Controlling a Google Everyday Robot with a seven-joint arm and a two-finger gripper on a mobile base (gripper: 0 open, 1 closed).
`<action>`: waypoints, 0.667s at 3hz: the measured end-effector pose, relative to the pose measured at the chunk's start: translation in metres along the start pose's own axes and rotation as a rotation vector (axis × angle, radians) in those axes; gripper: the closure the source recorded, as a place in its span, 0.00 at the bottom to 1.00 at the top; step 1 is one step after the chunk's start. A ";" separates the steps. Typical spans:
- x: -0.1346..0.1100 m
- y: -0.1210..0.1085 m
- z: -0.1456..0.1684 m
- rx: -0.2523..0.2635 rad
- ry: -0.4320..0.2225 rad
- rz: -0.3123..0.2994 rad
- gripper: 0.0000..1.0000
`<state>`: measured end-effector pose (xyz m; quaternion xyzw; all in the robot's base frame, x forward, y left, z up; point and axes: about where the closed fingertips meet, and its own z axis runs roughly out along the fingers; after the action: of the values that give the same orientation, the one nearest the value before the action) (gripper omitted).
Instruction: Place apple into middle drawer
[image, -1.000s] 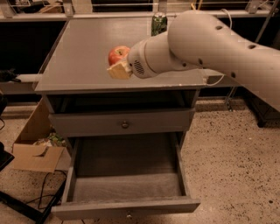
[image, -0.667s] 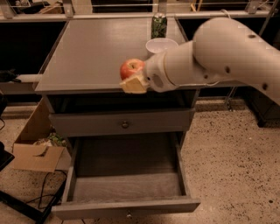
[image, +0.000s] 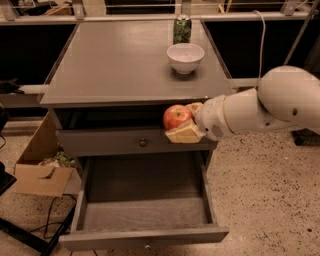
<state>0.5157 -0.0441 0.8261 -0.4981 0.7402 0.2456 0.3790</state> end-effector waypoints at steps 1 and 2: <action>0.033 0.003 0.006 -0.062 -0.021 -0.056 1.00; 0.033 0.003 0.006 -0.062 -0.021 -0.056 1.00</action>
Offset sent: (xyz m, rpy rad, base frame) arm -0.0064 -0.0125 -0.0247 0.0153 -0.0079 0.0627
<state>0.5079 -0.0570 0.7959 -0.5276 0.7140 0.2629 0.3778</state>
